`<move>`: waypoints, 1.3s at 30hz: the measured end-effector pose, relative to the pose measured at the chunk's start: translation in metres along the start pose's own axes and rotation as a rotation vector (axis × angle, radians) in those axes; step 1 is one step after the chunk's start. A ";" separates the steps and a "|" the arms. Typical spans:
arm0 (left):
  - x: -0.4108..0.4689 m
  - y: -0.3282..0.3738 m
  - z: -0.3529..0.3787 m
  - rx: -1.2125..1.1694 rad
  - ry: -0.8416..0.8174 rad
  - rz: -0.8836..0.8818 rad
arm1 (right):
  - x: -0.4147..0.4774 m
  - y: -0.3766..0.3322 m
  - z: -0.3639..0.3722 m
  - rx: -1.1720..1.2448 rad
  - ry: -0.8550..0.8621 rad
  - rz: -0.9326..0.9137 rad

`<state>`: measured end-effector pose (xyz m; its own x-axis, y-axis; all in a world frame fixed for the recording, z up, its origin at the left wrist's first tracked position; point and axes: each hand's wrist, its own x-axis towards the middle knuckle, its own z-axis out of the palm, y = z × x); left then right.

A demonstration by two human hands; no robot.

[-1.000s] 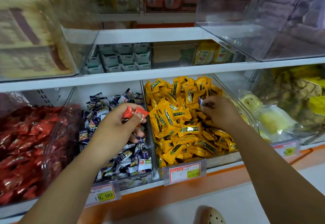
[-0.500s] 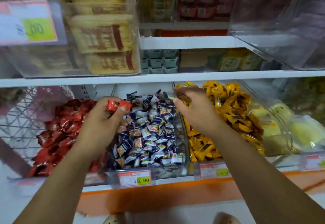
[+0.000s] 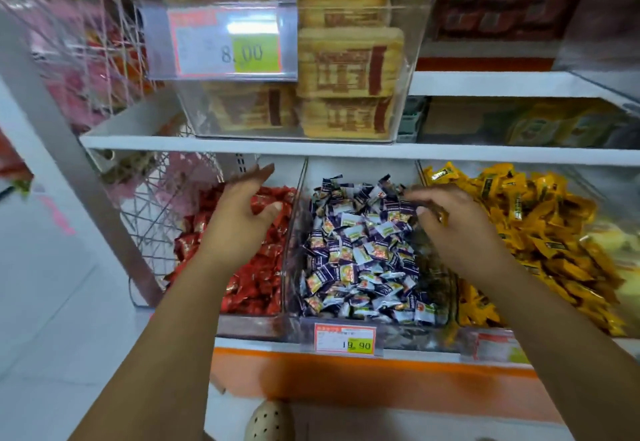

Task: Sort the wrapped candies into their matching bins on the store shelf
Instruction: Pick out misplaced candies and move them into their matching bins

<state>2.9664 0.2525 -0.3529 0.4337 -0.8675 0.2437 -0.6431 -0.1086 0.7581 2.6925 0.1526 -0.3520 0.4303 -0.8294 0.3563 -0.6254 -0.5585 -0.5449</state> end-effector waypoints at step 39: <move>-0.024 0.094 0.154 0.073 -0.510 0.240 | -0.017 0.108 -0.051 -0.580 -0.268 0.104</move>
<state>2.7981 0.1881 -0.3805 -0.0780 -0.9946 0.0677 -0.7359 0.1033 0.6692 2.5848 0.1056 -0.3778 0.4488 -0.8899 0.0812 -0.8906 -0.4529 -0.0415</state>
